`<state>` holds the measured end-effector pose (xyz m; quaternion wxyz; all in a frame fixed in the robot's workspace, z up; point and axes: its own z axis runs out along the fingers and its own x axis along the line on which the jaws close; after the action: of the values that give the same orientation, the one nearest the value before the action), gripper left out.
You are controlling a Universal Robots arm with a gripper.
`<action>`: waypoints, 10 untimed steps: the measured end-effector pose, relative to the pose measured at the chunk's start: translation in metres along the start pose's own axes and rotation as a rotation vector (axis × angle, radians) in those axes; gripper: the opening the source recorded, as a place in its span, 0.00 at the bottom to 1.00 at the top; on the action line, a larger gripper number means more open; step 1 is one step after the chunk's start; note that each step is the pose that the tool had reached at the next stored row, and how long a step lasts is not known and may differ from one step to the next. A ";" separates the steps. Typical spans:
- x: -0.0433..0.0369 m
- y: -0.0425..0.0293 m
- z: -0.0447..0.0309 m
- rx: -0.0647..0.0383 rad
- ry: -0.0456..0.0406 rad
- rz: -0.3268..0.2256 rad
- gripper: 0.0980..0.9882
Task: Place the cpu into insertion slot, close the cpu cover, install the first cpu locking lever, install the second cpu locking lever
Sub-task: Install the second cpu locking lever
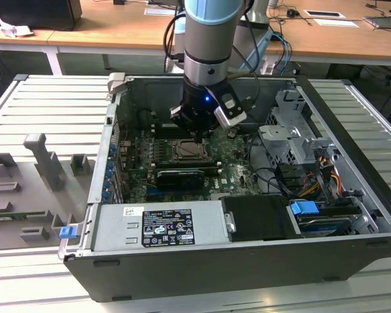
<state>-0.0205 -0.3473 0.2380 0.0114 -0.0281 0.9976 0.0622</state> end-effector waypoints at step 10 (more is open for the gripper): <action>0.0007 -0.0129 -0.0045 0.000 0.0001 0.000 0.01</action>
<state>-0.0205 -0.3607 0.2409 0.0114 -0.0281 0.9976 0.0622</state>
